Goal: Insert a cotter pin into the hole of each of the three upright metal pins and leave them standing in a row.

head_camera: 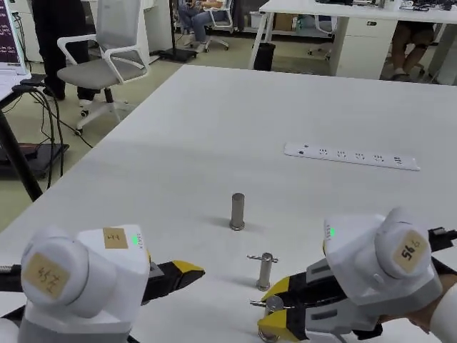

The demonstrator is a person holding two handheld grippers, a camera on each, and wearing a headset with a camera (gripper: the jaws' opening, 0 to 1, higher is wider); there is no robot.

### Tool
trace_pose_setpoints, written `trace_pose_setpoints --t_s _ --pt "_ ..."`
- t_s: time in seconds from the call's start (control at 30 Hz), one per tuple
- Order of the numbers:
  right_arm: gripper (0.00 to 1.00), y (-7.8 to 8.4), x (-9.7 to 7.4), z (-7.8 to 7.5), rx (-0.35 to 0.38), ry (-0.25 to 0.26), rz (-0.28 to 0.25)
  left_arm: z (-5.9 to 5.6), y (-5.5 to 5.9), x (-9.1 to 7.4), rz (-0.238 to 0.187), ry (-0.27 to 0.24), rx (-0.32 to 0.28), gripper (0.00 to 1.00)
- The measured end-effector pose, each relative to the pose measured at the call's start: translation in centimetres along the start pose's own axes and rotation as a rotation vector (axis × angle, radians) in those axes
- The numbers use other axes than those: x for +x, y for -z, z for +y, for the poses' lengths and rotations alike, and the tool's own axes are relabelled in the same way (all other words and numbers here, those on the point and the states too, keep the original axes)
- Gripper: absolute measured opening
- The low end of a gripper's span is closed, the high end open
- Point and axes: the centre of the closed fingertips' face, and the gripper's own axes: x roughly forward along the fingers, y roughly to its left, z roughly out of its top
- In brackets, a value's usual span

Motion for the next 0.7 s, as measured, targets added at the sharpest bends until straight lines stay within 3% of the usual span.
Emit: trace_pose_setpoints --t_s 0.17,0.4,0.7 --pt "0.08 -0.5 -1.6 -0.6 0.040 0.029 -0.051 -0.2 0.2 -0.2 0.013 0.013 0.018 0.96" --pt "0.08 -0.1 -4.7 -2.3 0.009 0.043 -0.043 -0.1 0.1 -0.3 0.012 0.029 0.023 0.96" --pt "0.08 1.9 -5.3 -5.1 0.026 0.053 -0.021 1.2 0.0 -0.9 0.001 0.007 0.002 0.96"
